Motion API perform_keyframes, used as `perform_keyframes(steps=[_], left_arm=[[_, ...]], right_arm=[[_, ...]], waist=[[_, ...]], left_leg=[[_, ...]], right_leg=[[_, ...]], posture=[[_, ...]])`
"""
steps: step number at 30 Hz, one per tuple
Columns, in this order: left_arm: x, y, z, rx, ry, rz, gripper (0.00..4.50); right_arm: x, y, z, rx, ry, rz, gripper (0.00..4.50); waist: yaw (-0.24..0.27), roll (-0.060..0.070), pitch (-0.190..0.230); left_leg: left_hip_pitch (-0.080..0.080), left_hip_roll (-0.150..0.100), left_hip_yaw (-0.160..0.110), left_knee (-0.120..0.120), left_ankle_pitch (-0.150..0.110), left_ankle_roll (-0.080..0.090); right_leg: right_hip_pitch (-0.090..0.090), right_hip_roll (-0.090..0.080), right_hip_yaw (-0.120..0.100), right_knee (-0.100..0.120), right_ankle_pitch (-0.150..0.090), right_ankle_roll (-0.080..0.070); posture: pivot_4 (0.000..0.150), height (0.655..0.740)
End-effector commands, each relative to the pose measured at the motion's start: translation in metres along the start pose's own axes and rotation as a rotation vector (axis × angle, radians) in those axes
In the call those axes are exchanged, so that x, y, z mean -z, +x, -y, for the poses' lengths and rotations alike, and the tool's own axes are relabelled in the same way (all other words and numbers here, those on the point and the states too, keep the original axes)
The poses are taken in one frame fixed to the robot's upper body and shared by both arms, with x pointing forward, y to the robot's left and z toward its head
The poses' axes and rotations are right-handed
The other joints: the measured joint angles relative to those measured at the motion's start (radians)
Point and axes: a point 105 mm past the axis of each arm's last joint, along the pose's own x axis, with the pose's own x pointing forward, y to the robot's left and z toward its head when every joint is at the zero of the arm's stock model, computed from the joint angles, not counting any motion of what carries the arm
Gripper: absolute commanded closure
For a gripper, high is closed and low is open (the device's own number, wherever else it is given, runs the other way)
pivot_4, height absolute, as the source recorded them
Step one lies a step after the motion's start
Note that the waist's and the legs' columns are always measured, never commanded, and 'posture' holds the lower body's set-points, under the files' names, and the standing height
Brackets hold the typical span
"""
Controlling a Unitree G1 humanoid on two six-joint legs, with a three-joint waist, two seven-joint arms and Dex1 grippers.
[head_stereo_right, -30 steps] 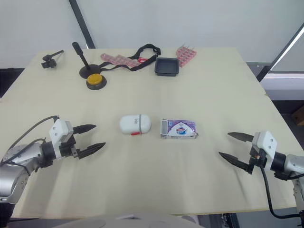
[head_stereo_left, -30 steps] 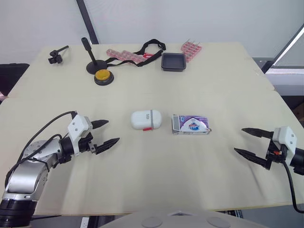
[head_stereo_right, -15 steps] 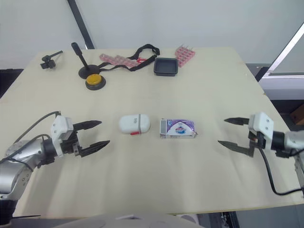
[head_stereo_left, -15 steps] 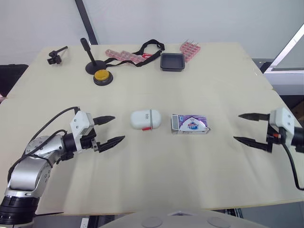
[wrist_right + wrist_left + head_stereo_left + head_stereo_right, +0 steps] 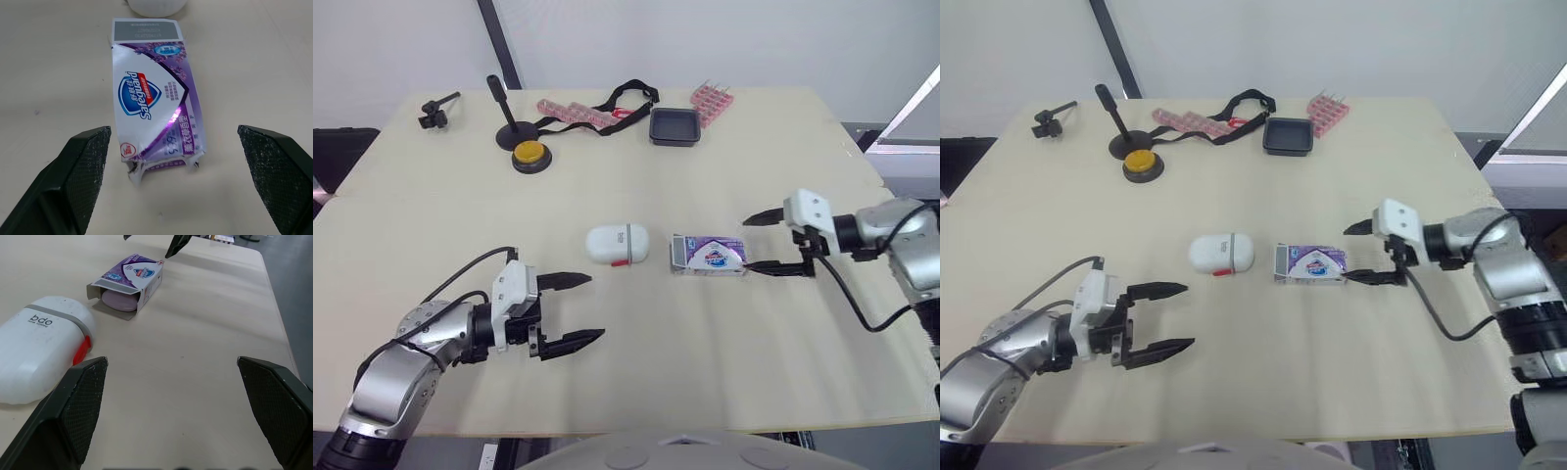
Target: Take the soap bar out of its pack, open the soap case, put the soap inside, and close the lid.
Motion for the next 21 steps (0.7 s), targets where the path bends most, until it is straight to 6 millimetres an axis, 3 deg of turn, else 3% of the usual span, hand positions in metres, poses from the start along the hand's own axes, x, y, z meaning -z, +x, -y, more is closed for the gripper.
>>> perform_keyframes(steps=[1,21], left_arm=[[-0.009,0.002,-0.004,-0.012,0.055,0.024,0.00],[0.005,-0.002,0.005,-0.011,0.069,0.036,0.00]], right_arm=[[-0.008,0.003,0.001,-0.040,-0.021,-0.008,0.04],[0.007,0.016,0.013,-0.090,-0.011,-0.040,0.04]], waist=[[-0.001,0.000,0.000],[-0.005,0.000,0.000]], left_leg=[[0.000,0.000,0.000,0.000,0.000,0.000],[0.000,0.001,0.001,0.003,0.000,0.000]], right_leg=[[0.000,0.000,0.000,0.000,0.000,0.000],[0.000,0.000,-0.001,0.003,0.000,0.000]], posture=[[0.150,0.7291],[0.150,0.7291]])
